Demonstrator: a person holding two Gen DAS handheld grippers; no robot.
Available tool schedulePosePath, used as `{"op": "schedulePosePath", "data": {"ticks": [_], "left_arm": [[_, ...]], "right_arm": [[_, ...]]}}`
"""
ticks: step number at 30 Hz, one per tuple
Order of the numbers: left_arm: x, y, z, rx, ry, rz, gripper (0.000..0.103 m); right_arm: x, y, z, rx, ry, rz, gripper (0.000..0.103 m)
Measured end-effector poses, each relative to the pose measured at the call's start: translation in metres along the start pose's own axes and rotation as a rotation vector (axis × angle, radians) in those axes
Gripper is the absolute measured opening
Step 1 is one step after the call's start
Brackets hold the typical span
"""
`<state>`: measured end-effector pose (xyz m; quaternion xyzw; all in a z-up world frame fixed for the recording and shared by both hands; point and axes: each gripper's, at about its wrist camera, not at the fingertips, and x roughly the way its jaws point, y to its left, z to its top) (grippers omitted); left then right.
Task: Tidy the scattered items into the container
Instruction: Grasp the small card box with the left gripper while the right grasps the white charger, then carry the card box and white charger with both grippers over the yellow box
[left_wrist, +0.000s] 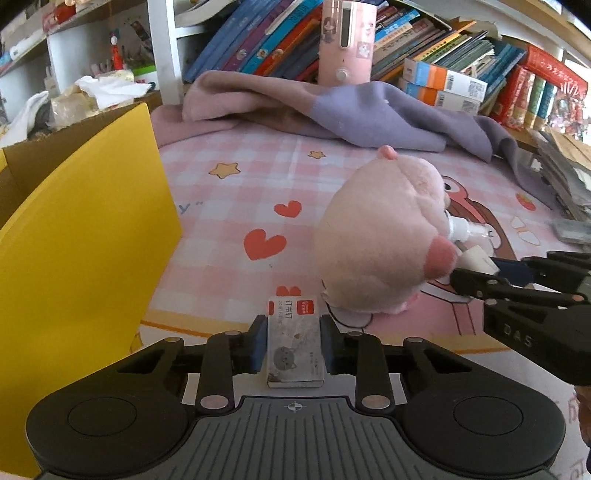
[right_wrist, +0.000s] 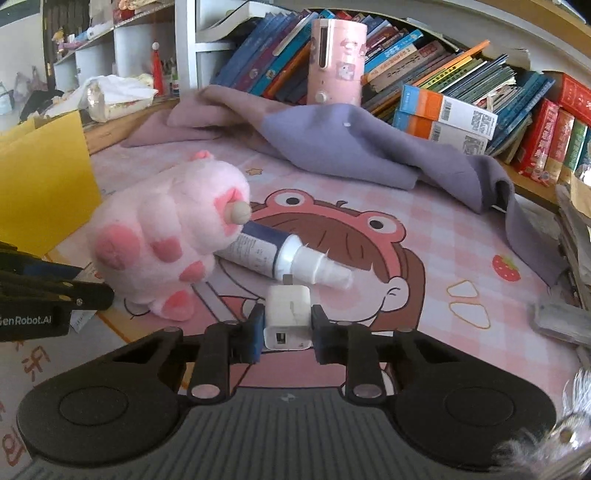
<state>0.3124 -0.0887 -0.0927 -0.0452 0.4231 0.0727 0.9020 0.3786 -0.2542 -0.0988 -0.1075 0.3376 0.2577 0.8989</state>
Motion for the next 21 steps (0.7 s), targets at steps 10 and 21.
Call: {"op": "schedulePosePath", "data": {"ticks": [10, 21], "left_arm": [[-0.049, -0.003, -0.003, 0.065, -0.065, -0.07, 0.028], [-0.111, 0.019, -0.01, 0.051, -0.135, -0.17, 0.028]], "right_arm": [[-0.04, -0.002, 0.005, 0.078, -0.006, 0.038, 0.024], [-0.107, 0.019, 0.002, 0.124, -0.029, 0.052, 0.024]]}}
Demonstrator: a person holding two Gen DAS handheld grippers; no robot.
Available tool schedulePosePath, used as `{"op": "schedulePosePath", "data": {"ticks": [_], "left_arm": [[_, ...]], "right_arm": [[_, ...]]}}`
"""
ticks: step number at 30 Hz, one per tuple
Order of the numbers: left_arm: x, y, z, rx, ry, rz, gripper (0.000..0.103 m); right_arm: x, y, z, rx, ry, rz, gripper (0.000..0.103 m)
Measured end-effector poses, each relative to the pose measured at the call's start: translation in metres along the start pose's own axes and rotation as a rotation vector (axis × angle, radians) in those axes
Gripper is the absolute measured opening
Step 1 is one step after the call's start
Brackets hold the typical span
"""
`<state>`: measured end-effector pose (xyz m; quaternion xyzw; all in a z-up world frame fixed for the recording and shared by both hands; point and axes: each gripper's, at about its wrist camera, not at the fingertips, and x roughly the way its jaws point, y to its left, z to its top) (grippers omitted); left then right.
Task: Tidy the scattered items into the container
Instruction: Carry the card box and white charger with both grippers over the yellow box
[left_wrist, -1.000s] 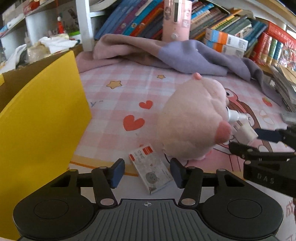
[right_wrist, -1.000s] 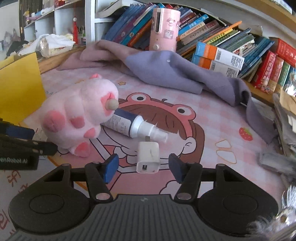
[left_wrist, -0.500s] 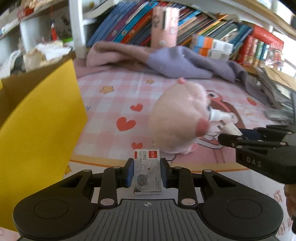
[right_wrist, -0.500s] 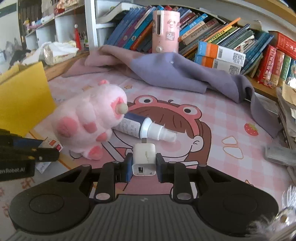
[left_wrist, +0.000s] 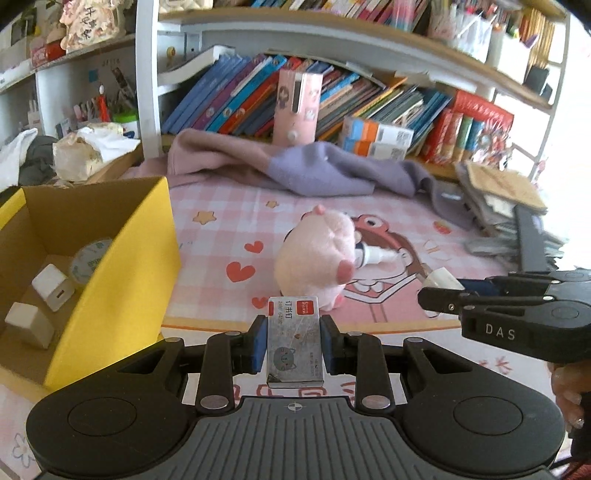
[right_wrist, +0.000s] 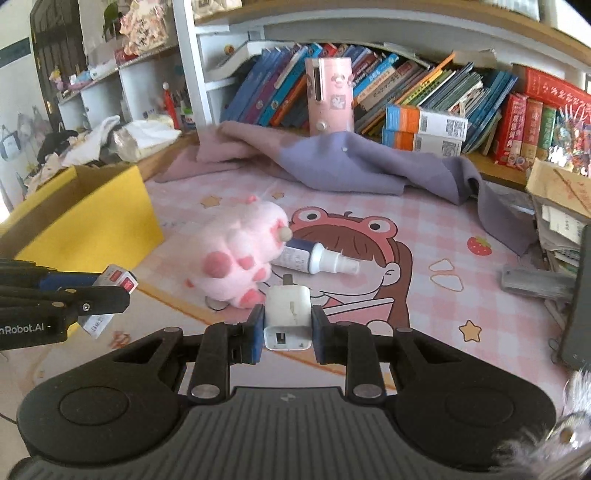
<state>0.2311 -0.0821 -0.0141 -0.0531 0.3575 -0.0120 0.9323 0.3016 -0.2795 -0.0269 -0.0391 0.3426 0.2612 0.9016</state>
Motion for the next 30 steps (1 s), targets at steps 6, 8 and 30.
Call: {"op": "schedulePosePath", "data": {"ticks": [6, 8, 30], "left_arm": [[-0.035, 0.007, -0.008, 0.04, -0.038, -0.067, 0.028], [-0.048, 0.012, -0.011, 0.063, -0.048, -0.091, 0.028], [-0.171, 0.098, -0.089, 0.195, -0.087, -0.214, 0.028]], "right_arm": [[-0.033, 0.027, -0.002, -0.019, -0.021, -0.032, 0.024], [-0.044, 0.038, -0.005, -0.018, -0.025, -0.046, 0.024], [-0.133, 0.204, -0.077, 0.036, -0.074, -0.158, 0.024]]}}
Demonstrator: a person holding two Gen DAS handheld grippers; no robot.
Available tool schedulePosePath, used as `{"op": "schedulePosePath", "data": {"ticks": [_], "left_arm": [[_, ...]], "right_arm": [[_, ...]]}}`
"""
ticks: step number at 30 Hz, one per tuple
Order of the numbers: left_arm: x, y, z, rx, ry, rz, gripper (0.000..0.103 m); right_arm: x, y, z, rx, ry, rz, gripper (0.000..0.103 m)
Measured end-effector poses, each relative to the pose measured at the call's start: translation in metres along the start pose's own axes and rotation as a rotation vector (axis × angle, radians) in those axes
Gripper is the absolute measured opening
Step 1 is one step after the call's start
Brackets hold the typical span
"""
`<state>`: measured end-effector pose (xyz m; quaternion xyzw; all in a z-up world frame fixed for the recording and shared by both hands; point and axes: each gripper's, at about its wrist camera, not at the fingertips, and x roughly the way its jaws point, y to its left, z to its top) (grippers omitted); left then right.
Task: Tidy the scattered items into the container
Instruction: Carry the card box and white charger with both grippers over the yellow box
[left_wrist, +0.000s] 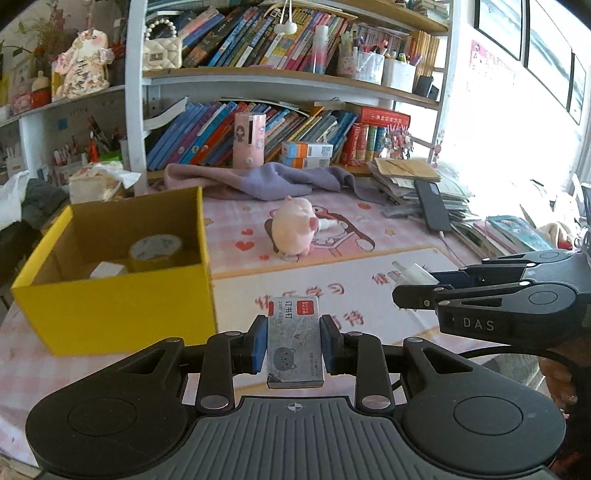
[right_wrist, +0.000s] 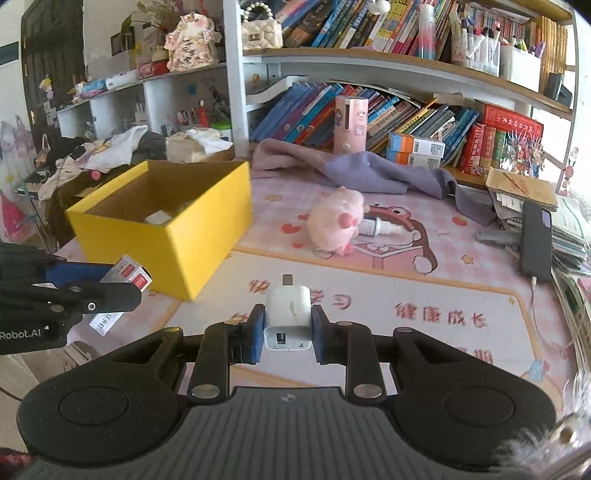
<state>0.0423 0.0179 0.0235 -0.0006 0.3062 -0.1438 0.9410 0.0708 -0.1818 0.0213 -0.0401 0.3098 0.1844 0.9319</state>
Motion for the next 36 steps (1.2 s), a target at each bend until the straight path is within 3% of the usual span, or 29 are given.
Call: {"op": "schedulePosePath", "data": {"ticks": [17, 36], "left_arm": [[-0.055, 0.039, -0.035, -0.119, -0.034, 0.127, 0.028], [-0.075, 0.062, -0.05, -0.155, -0.025, 0.17, 0.028]], "right_arm": [[-0.019, 0.087, -0.015, -0.148, 0.024, 0.136, 0.024], [-0.012, 0.123, -0.013, -0.191, 0.037, 0.207, 0.024]]}}
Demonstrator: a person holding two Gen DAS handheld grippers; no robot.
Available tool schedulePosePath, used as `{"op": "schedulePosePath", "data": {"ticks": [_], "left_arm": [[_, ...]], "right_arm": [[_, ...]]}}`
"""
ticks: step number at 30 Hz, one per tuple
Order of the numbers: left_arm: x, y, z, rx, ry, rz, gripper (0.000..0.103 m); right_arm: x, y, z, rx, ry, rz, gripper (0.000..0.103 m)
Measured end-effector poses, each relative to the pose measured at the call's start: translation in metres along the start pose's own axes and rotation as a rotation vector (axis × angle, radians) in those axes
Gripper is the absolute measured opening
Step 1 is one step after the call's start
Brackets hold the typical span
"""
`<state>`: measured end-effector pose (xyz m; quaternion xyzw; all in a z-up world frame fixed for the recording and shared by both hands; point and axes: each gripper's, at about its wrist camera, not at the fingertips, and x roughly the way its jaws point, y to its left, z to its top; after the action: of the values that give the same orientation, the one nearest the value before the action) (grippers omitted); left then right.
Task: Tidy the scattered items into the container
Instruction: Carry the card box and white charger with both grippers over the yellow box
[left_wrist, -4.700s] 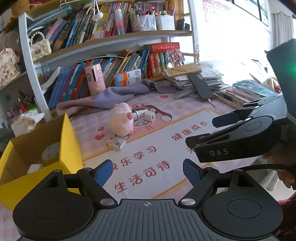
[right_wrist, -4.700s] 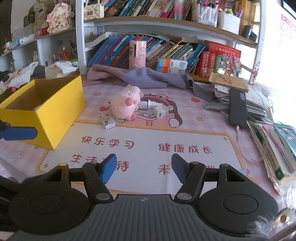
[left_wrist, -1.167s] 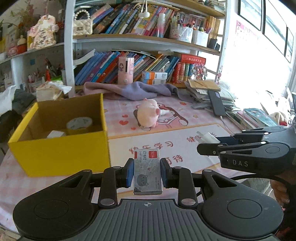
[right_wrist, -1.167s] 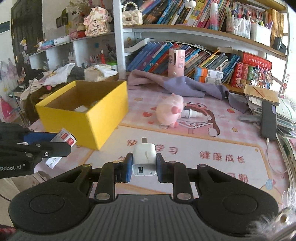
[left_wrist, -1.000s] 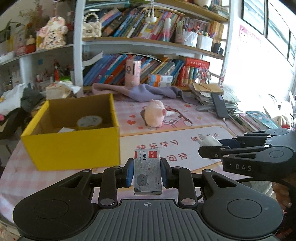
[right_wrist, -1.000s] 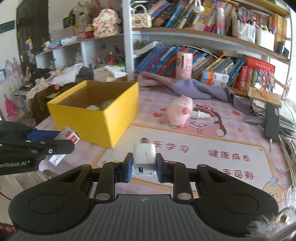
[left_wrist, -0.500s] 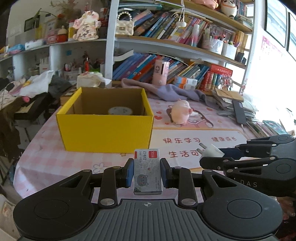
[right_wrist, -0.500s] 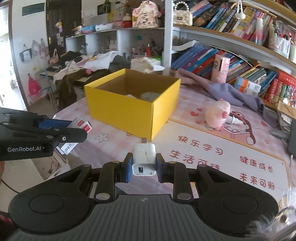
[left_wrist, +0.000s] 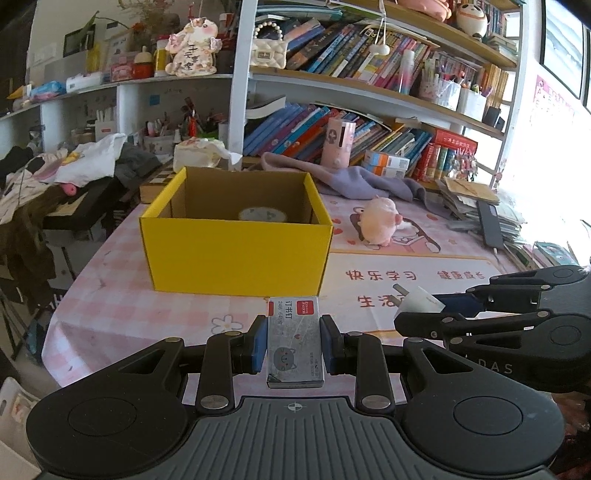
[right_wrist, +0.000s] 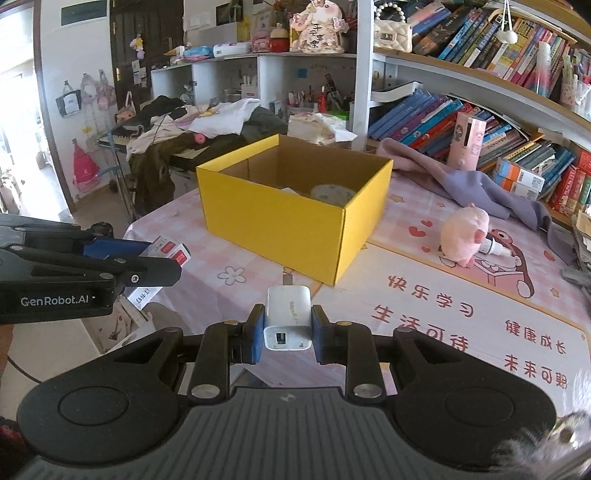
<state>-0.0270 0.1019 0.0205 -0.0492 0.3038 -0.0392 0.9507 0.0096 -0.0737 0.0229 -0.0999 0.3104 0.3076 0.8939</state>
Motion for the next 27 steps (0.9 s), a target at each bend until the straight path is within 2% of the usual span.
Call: {"op": "schedulePosePath", "data": {"ticks": [18, 27], "left_arm": [[0.003, 0.026, 0.008, -0.051, -0.016, 0.064, 0.028], [0.03, 0.042, 0.054, -0.03, -0.07, 0.119, 0.028]], "right_arm": [[0.027, 0.013, 0.028, -0.077, -0.004, 0.067, 0.024], [0.059, -0.007, 0.071, -0.094, -0.067, 0.1, 0.024]]}}
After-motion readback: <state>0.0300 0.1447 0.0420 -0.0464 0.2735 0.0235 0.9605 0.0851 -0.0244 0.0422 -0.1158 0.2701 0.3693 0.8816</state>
